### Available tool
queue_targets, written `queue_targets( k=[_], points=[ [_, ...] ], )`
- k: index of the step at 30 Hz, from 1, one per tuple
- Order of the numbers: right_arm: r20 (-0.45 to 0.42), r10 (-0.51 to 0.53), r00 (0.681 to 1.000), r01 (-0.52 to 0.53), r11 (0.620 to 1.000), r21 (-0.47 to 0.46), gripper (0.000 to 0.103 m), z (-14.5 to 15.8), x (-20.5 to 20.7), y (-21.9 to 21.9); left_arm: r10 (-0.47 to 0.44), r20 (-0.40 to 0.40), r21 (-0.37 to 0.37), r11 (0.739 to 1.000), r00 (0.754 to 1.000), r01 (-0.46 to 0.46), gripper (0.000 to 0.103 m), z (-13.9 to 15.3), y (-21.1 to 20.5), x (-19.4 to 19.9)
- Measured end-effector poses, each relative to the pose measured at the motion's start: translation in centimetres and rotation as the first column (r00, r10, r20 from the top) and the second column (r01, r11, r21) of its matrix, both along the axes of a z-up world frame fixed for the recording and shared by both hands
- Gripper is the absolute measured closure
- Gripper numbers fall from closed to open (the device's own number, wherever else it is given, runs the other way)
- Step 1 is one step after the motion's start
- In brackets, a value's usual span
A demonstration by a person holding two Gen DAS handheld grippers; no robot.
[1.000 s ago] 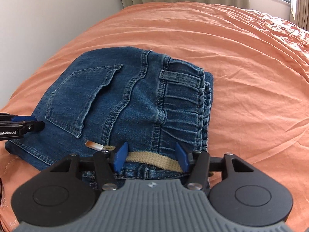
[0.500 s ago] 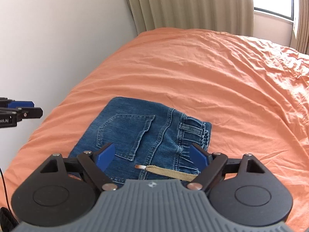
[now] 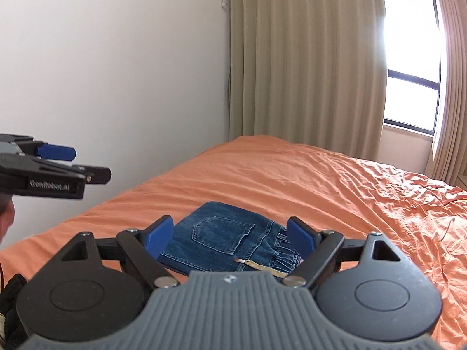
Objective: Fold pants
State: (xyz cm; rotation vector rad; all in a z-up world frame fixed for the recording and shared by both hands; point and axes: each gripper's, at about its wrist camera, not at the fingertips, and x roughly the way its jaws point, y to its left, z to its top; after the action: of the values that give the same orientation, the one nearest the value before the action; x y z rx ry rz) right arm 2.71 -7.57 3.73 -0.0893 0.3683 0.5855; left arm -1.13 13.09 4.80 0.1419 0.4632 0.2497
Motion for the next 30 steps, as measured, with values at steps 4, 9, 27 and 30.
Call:
queue_targets(
  k=[4, 9, 27, 30],
  points=[
    [0.014, -0.043, 0.999, 0.043, 0.998, 0.044, 0.022, -1.5, -2.5, -1.1, 0.066, -0.011, -0.066, 0.996, 0.998, -0.067, 0.011, -2.2, -1.1, -1.3],
    [0.008, -0.097, 0.995, 0.097, 0.993, 0.063, 0.022, -4.6, -3.9, -1.8, 0.092, -0.038, -0.11, 0.989, 0.995, -0.096, 0.011, -4.8, -2.0, -1.9],
    [-0.244, -0.162, 0.956, 0.172, 0.985, 0.02, 0.022, -13.3, 3.9, 0.4, 0.108, -0.256, -0.083, 0.988, 0.961, -0.133, 0.011, -12.9, -2.6, 2.0],
    [-0.258, -0.164, 0.952, 0.171, 0.985, 0.006, 0.022, -13.8, 4.6, 0.5, 0.104, -0.262, -0.072, 0.989, 0.959, -0.127, 0.011, -13.0, -2.9, 2.7]
  ],
)
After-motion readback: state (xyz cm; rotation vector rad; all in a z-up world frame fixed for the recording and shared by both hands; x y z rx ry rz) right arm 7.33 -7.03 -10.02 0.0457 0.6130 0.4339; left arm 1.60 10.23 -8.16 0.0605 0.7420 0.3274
